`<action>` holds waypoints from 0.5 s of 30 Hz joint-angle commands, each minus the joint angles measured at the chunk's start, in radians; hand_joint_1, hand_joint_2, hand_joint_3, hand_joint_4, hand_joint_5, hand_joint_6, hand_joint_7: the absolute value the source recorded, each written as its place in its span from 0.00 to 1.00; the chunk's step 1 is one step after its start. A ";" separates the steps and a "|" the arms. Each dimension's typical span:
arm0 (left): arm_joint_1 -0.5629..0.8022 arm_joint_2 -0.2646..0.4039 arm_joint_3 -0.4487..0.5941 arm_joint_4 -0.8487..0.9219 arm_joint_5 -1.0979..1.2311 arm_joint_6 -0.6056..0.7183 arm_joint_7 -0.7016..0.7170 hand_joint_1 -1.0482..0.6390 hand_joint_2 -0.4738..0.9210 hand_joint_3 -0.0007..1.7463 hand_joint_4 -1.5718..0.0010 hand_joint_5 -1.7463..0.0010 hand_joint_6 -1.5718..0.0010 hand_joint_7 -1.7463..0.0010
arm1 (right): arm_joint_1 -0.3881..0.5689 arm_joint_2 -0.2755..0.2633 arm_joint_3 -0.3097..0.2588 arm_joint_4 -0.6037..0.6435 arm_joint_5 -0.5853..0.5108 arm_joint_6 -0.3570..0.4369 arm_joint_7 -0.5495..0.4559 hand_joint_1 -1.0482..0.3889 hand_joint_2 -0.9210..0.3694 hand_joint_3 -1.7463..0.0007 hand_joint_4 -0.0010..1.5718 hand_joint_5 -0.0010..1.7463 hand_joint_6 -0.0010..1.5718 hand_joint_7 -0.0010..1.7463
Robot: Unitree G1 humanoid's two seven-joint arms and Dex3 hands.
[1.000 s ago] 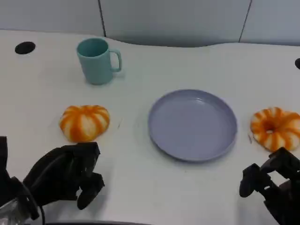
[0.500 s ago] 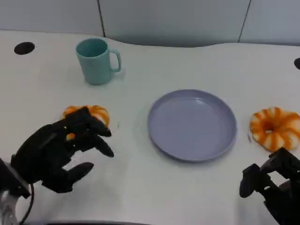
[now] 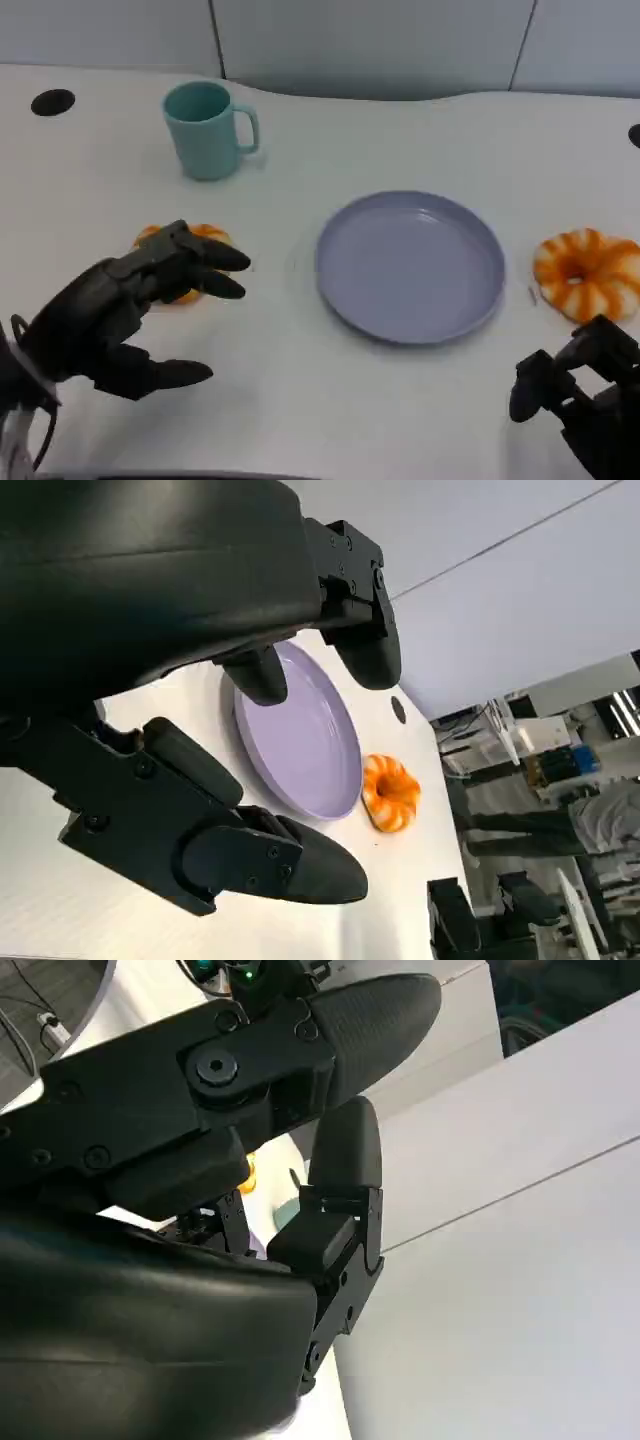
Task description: Grasp the bread from the table and place it into the plate.
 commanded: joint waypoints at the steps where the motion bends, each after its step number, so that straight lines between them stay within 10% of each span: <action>1: -0.008 0.022 -0.002 0.008 -0.009 -0.013 0.012 0.21 0.85 0.18 1.00 0.39 0.98 0.45 | 0.000 -0.008 -0.004 -0.002 0.009 0.003 -0.003 0.32 0.00 0.96 0.38 0.99 0.46 0.69; 15: -0.027 0.060 -0.027 0.013 0.069 -0.088 0.083 0.23 0.88 0.12 1.00 0.41 0.98 0.47 | -0.004 -0.009 -0.003 0.001 0.006 0.003 -0.005 0.32 0.00 0.96 0.38 0.99 0.45 0.69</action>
